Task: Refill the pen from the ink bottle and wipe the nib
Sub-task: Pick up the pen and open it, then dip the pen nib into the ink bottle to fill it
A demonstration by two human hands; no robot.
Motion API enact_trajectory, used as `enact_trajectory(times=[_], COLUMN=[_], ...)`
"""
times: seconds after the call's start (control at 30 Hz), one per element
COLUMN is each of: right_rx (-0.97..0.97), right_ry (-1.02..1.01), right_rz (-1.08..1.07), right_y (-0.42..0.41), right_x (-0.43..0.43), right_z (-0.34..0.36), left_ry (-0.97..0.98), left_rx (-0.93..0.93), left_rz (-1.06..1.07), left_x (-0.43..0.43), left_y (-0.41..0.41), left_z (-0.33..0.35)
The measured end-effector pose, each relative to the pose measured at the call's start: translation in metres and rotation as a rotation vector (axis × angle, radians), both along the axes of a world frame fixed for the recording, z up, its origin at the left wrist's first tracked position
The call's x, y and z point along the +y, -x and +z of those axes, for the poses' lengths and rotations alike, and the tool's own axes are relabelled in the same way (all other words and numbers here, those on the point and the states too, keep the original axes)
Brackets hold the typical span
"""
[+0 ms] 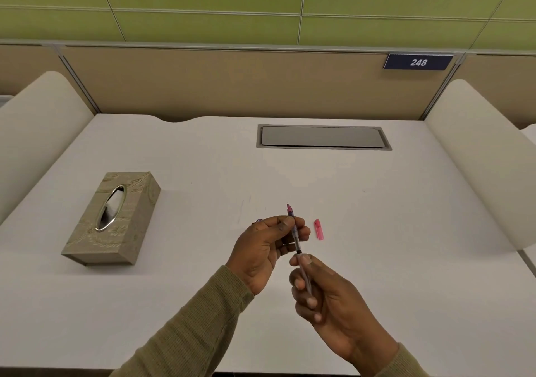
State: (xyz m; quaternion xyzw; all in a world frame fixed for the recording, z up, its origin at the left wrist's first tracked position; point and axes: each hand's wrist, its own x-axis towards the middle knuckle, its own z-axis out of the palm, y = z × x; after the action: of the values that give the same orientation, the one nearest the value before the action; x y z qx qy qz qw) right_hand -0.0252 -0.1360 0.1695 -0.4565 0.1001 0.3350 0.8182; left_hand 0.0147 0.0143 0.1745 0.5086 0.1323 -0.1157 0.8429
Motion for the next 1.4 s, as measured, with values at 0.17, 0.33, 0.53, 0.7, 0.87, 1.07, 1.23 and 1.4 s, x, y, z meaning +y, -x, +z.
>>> enact_trajectory(times=[0.17, 0.33, 0.53, 0.7, 0.87, 1.07, 1.23, 1.4], right_rx=[-0.038, -0.269, -0.312, -0.367, -0.516, -0.490, -0.497, -0.533], right_ry=[0.067, 0.394, 0.617, 0.851, 1.159, 1.257, 1.290, 1.332], right_rz=[0.019, 0.074, 0.002, -0.083, -0.119, -0.112, -0.071, -0.042], right_y=[0.001, 0.000, -0.006, -0.031, -0.080, -0.119, -0.128, -0.128], right_x=[-0.008, -0.017, -0.031, -0.048, -0.060, -0.068, -0.070, -0.068], right_z=[-0.008, -0.021, -0.053, -0.084, -0.121, -0.154, -0.167, -0.164], left_ry=[0.003, -0.038, -0.062, -0.072, -0.092, -0.086, -0.089, -0.095], left_rx=[0.004, 0.038, 0.093, 0.125, 0.151, 0.165, 0.176, 0.185], left_rz=[0.035, 0.132, 0.223, 0.224, 0.212, 0.204, 0.208, 0.208], left_x=[-0.006, -0.012, -0.010, -0.015, -0.025, -0.032, -0.034, -0.037], left_y=[-0.003, -0.011, -0.021, -0.022, -0.021, -0.019, -0.018, -0.016], left_z=[-0.002, -0.008, -0.017, -0.028, -0.037, -0.046, -0.052, -0.057])
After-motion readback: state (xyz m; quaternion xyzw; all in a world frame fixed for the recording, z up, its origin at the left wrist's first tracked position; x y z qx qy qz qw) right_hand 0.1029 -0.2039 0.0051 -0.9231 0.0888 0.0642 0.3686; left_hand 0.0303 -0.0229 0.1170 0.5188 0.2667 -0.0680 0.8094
